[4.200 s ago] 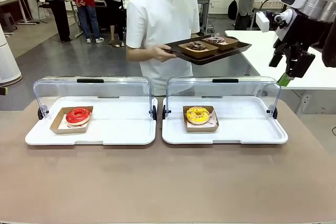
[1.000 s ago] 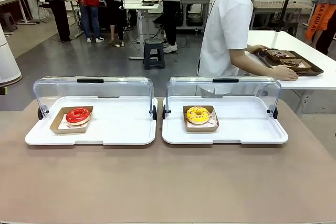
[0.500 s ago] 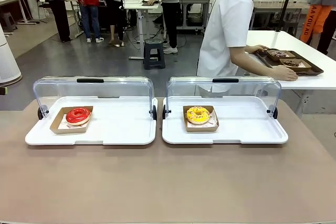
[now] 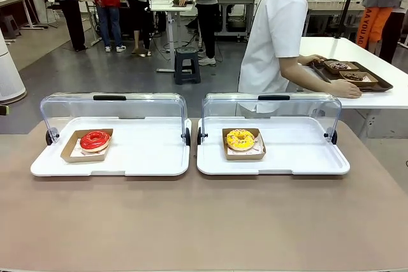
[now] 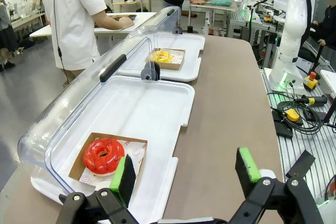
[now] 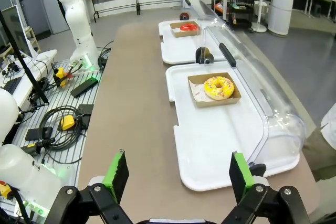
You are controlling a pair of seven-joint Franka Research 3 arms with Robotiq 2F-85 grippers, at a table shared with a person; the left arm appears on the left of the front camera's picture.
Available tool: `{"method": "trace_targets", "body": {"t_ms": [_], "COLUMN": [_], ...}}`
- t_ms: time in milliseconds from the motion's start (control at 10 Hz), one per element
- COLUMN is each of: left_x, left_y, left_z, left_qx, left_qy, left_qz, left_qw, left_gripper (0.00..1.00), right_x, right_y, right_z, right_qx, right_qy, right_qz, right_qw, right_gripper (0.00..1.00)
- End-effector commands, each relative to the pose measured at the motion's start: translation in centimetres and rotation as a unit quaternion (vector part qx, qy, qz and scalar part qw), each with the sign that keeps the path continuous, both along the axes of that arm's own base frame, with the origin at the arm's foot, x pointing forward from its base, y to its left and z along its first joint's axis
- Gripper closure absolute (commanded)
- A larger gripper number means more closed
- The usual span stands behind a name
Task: Provide the desired donut to the person.
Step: Place the picked Paper togo box onto the Handle tray extended by the person.
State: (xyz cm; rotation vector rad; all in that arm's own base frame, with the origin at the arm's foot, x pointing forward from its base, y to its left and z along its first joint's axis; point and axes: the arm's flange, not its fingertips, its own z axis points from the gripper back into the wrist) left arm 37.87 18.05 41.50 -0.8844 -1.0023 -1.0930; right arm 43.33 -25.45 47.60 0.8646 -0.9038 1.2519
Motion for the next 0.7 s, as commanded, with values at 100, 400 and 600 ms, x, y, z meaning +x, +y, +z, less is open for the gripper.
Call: {"method": "trace_targets", "body": {"t_ms": [100, 400, 600], "left_x": [-0.14, -0.14, -0.14], "left_y": [0.01, 0.01, 0.01], "left_z": [0.16, 0.16, 0.16], "left_qx": [-0.004, -0.004, -0.004], "left_qy": [-0.005, -0.005, -0.005], "left_qz": [0.001, 0.001, 0.001], "left_qw": [1.000, 1.000, 1.000], "left_gripper": [0.00, 0.00, 0.00], "right_x": [-0.06, -0.06, -0.06], "right_y": [-0.02, -0.02, -0.02], "right_z": [0.00, 0.00, 0.00], "right_qx": [0.001, 0.001, 0.001], "right_qy": [0.001, 0.001, 0.001], "right_qz": [0.001, 0.001, 0.001], "right_qw": [1.000, 1.000, 1.000], "right_gripper": [0.00, 0.00, 0.00]}}
